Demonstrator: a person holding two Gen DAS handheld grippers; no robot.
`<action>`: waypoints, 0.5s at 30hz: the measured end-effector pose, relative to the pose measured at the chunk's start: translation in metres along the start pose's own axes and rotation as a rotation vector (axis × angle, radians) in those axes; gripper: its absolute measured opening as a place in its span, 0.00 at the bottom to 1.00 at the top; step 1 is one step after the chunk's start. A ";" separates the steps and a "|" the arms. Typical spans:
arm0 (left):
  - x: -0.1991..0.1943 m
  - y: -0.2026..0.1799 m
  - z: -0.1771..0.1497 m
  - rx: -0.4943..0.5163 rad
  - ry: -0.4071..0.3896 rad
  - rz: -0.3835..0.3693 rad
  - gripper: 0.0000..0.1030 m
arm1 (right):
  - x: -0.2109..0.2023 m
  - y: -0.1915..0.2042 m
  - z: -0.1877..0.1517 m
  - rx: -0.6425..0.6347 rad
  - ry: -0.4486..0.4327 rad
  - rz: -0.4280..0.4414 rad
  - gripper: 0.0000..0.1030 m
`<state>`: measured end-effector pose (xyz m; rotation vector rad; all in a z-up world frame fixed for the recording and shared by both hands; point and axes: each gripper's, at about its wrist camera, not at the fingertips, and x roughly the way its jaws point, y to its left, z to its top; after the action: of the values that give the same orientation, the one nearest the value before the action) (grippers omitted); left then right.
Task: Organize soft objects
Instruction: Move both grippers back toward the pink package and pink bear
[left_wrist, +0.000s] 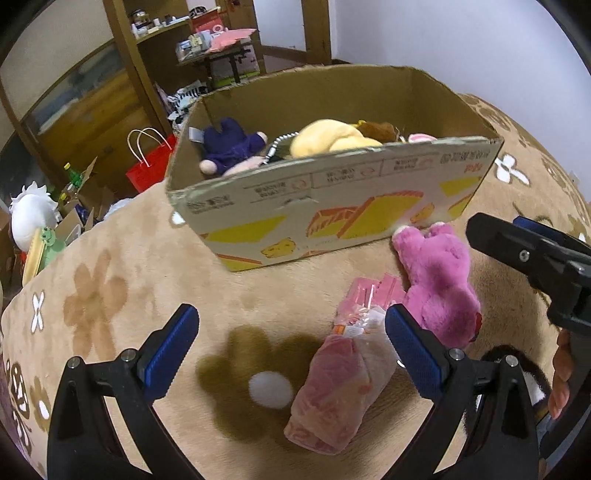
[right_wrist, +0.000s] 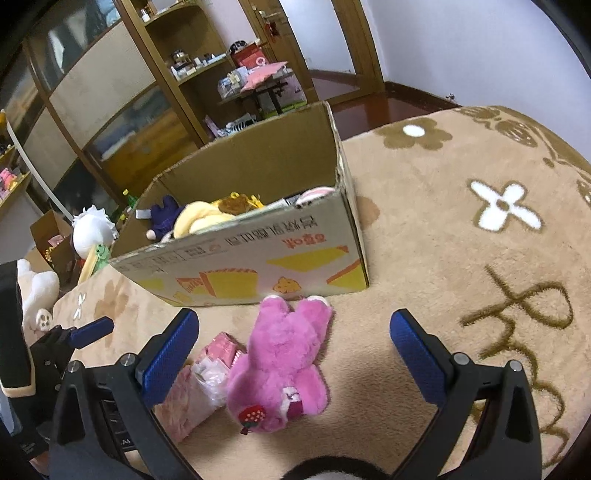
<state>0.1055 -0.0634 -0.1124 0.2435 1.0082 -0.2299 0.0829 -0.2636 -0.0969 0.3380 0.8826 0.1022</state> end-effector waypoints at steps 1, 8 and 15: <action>0.002 -0.002 0.000 0.005 0.005 -0.004 0.97 | 0.002 -0.001 0.000 0.004 0.009 0.002 1.00; 0.012 -0.017 -0.002 0.055 0.038 -0.019 0.97 | 0.015 -0.006 -0.002 0.019 0.050 0.009 1.00; 0.026 -0.028 -0.005 0.087 0.092 -0.035 0.97 | 0.027 -0.004 -0.005 0.003 0.086 0.003 1.00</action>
<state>0.1067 -0.0906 -0.1399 0.3182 1.0952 -0.2966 0.0958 -0.2606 -0.1210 0.3400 0.9673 0.1192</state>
